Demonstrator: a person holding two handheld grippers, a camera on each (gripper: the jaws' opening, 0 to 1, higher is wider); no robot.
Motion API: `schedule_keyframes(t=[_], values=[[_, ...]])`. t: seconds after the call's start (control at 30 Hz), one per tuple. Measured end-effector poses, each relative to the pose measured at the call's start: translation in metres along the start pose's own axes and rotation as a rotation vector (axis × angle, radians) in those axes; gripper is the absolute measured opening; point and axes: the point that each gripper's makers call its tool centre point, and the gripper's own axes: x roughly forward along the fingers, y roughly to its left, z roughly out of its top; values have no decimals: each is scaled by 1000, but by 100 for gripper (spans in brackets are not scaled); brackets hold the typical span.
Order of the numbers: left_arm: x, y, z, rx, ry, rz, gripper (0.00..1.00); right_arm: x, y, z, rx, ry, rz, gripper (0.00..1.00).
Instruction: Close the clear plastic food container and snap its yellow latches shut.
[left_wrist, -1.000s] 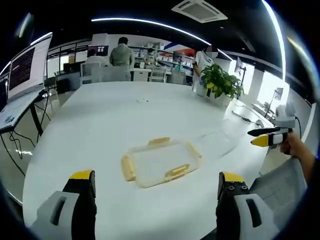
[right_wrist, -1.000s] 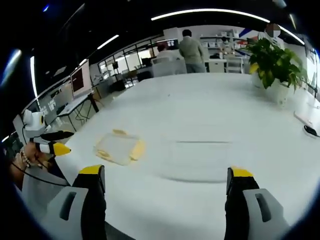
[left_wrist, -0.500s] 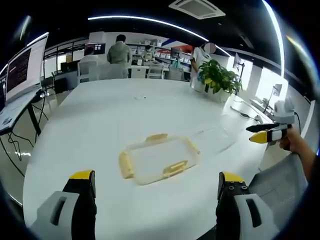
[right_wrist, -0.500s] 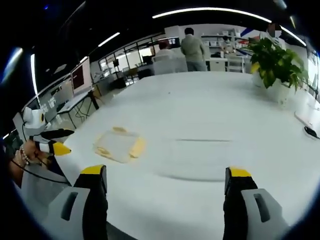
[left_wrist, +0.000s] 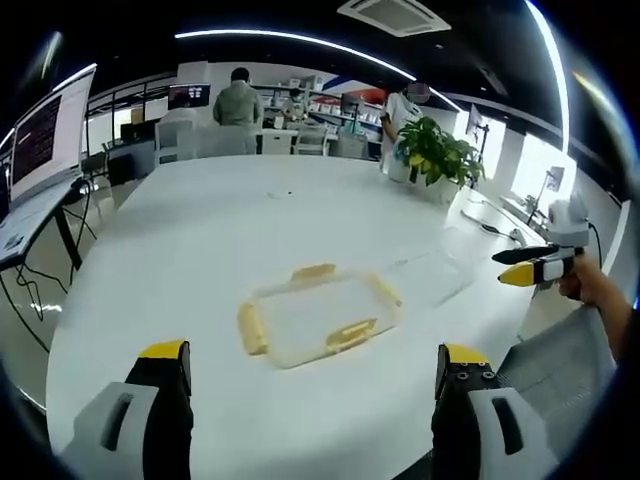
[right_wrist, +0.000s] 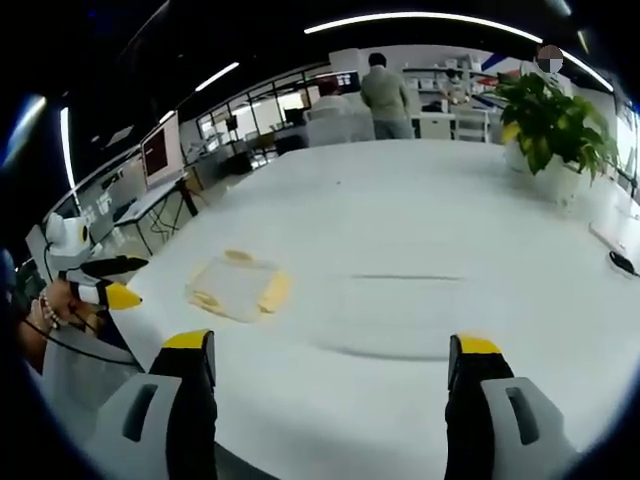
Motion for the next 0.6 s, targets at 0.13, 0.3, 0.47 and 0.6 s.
schedule_keyframes(t=[0.13,0.3,0.47,0.6], values=[[-1,1,0,-2,-1,5,99,0,0,0,2,-3,0,94],[0,3,0,-4,1,11,99,0,-1,0,7,-1,-2,95],[0,3,0,-8,0,6,99,0,0,1,5,-1,4,94],[1,2,-1,-4,6,6,99,0,0,0,8,1,4,94]])
